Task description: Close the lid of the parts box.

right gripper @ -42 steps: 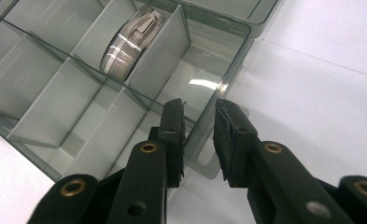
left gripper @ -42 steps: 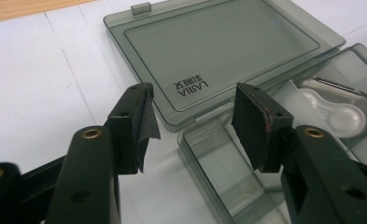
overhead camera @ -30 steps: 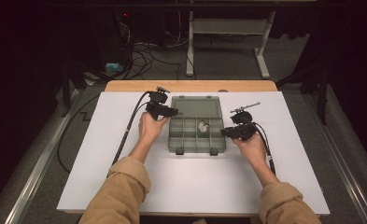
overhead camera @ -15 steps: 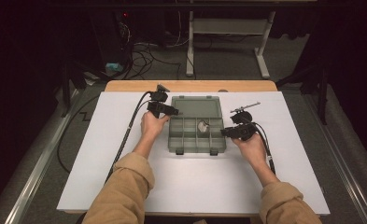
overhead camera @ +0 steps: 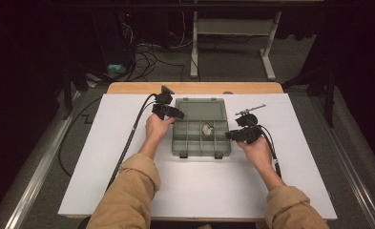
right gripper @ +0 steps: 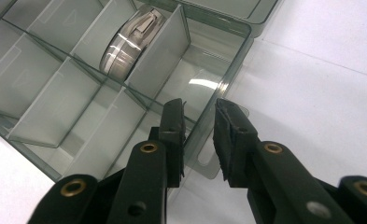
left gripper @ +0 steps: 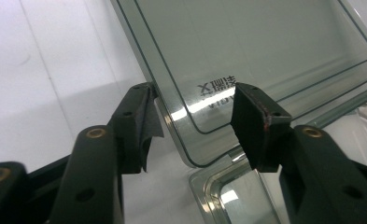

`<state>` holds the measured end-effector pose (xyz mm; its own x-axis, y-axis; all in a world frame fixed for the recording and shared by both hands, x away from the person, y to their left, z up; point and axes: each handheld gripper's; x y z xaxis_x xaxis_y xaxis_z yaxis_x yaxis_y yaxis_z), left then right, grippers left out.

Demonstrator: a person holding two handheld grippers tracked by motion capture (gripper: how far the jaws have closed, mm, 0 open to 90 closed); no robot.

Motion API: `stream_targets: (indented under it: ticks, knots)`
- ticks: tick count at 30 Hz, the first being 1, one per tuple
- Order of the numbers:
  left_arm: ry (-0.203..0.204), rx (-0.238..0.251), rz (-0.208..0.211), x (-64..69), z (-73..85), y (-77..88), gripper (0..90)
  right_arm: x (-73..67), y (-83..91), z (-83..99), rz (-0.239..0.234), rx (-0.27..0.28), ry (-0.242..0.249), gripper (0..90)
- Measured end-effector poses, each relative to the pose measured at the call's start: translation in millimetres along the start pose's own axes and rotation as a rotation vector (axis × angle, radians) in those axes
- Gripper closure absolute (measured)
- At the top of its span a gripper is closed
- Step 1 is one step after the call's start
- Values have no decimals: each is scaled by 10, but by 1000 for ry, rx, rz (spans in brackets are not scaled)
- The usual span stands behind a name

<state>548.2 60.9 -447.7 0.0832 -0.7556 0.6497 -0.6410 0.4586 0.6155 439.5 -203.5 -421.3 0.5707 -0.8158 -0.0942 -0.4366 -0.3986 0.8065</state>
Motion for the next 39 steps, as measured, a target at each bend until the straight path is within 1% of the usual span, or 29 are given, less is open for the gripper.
stream_targets:
  ticks: [2, 5, 10, 12, 13, 14, 17, 21, 23, 26, 34, 36, 37, 38, 39]
  knots:
    - [18, -4, 6, -6, -10, -8, 458, 2, 0, -1, 0, 0, 2, 738]
    - [19, -5, 7, -8, -12, -12, 451, 5, 0, -1, -1, 0, 5, 738]
    - [28, -21, 16, -23, -15, -21, 428, 3, 0, -3, 1, -1, 4, 738]
    - [37, -27, 21, -26, -15, -30, 418, 0, -1, -2, 2, -1, 3, 738]
    - [51, -33, 26, -25, -16, -31, 417, 1, -1, -2, 2, -1, 3, 739]
    - [56, -34, 29, -25, -15, -36, 423, 2, 0, -1, 1, 0, 4, 738]
    - [59, -33, 33, -28, -15, -40, 418, 4, 0, -3, 1, -2, 5, 739]
    - [47, -34, 34, -25, -19, -23, 428, 0, 1, -10, 1, -8, 0, 739]
    - [53, -26, 33, -16, -26, -14, 441, -10, 1, -15, 7, -10, 4, 740]
    - [36, -17, 32, -5, -27, 0, 457, -25, 1, -18, 17, -13, 13, 742]
    - [-2, 3, 35, 33, -20, 59, 482, -17, 3, -29, 12, -22, 4, 742]
    - [4, 2, 35, 42, -25, 72, 482, -18, 3, -30, 12, -24, 3, 742]
    - [0, 2, 36, 44, -23, 78, 482, -18, 3, -31, 12, -25, 2, 742]
    - [-70, -50, 42, 11, -28, 120, 483, -16, 3, -31, 12, -24, 3, 742]
    - [6, 30, 41, 66, -14, 69, 485, -15, 2, -30, 11, -23, 2, 742]
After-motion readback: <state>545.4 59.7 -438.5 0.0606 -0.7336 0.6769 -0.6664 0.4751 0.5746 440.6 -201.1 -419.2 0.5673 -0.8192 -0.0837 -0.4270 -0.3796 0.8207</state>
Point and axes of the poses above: each handheld gripper's, and its own axes: y roughly backward along the jaws, z roughly out of its underside, x roughly to its right, and after that the axes turned 6 degrees about y, right-handed
